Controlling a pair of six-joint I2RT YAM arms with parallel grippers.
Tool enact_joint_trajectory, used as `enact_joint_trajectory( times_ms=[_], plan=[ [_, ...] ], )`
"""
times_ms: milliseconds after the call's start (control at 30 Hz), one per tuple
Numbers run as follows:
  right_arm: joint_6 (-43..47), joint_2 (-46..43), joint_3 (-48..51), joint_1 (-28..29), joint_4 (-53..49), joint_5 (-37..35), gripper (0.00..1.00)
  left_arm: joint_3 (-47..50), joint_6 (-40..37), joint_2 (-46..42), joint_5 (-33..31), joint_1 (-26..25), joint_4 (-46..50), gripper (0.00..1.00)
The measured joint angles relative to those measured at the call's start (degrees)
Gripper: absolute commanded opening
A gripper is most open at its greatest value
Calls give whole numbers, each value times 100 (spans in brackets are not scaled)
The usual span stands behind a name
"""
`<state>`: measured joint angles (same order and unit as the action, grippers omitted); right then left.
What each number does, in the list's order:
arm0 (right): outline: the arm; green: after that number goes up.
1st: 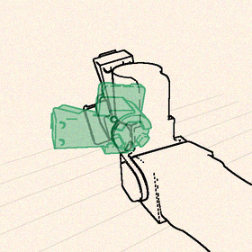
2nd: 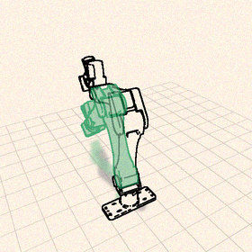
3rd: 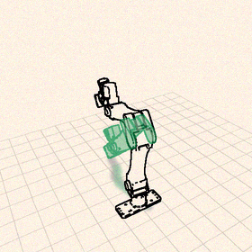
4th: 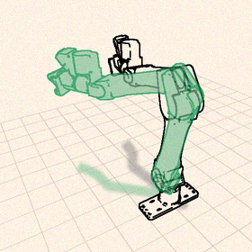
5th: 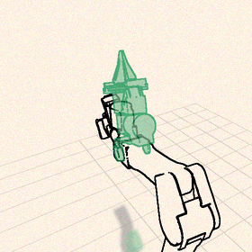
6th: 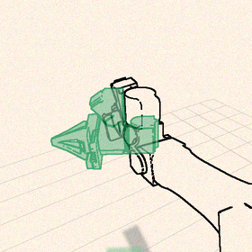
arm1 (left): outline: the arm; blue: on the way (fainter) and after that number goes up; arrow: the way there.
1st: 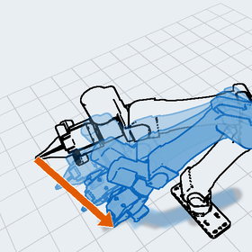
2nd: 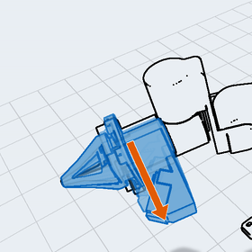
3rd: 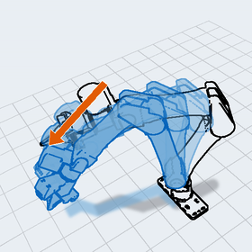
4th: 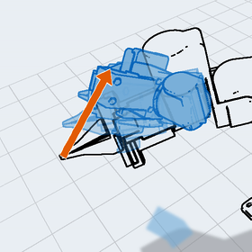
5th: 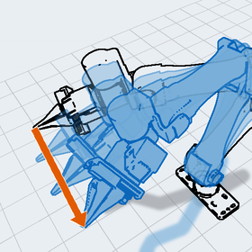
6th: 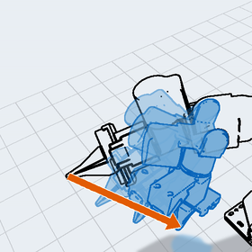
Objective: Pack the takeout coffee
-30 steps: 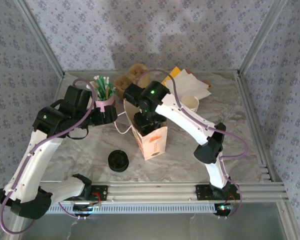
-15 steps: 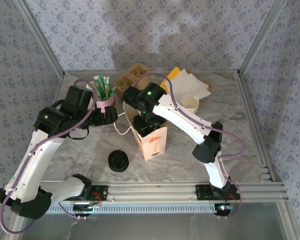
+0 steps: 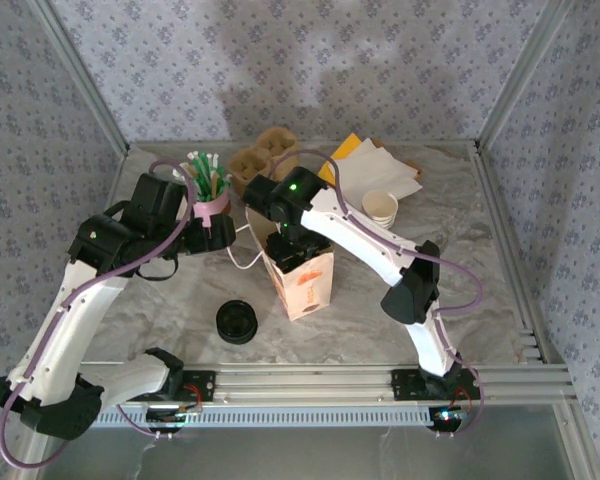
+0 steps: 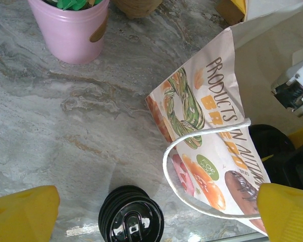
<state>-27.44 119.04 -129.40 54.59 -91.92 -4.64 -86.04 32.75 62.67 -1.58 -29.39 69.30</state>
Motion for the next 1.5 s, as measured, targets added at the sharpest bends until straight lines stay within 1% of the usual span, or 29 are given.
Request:
enact_joint_trajectory(
  times_ms=[1500],
  plan=[
    [0,2,125,-72,0,-2,72,-7,-37,85,-68,-101,0,100]
  ],
)
